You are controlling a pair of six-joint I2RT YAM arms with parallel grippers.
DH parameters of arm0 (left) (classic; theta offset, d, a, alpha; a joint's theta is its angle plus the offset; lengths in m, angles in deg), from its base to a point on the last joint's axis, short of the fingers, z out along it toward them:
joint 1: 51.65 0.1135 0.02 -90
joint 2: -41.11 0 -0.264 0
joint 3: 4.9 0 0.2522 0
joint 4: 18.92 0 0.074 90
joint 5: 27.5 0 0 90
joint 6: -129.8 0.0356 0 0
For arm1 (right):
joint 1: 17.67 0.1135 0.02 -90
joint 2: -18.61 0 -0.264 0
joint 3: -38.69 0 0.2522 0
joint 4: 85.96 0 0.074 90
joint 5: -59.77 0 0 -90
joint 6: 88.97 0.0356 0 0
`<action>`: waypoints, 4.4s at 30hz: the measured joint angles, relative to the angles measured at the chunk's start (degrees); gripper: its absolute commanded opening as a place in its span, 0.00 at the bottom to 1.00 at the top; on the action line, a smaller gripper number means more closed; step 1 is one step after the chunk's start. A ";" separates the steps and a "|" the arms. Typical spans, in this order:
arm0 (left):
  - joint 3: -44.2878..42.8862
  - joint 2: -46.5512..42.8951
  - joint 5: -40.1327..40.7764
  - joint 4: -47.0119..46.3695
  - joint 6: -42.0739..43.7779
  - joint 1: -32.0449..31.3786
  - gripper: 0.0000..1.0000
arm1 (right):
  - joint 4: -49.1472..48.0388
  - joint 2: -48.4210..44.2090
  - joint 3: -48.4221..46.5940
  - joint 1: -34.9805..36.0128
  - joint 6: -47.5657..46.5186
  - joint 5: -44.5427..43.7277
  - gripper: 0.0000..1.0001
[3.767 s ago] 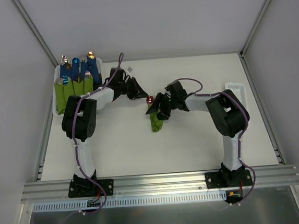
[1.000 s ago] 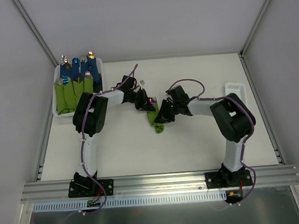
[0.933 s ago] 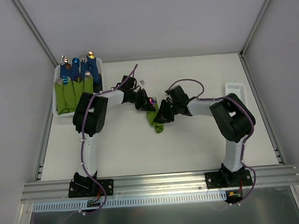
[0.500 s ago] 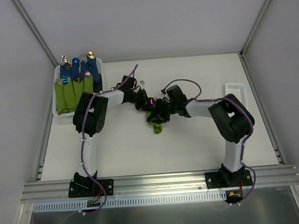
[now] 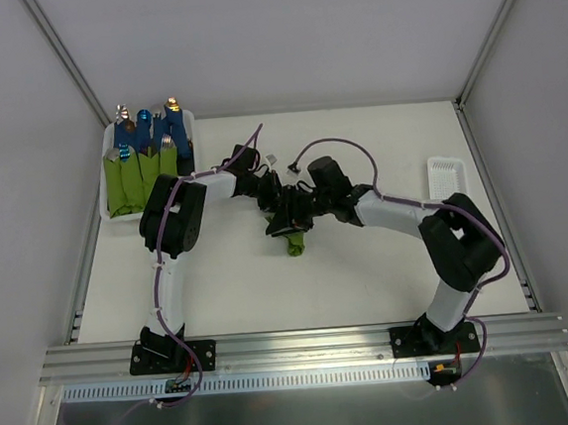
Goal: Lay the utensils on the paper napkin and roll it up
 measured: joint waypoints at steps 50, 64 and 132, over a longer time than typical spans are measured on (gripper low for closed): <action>7.48 -9.79 -3.32 -4.31 -1.03 -0.09 0.05 | -19.45 5.66 15.45 -1.66 11.78 -18.91 0.11; 10.60 -3.56 -5.66 -11.30 -5.42 -2.21 0.00 | -21.86 5.55 17.00 -2.29 11.61 -16.83 0.17; 8.24 -1.81 -6.60 -8.61 -5.09 -1.86 0.00 | 10.60 -10.93 10.40 0.63 -9.73 -20.94 0.20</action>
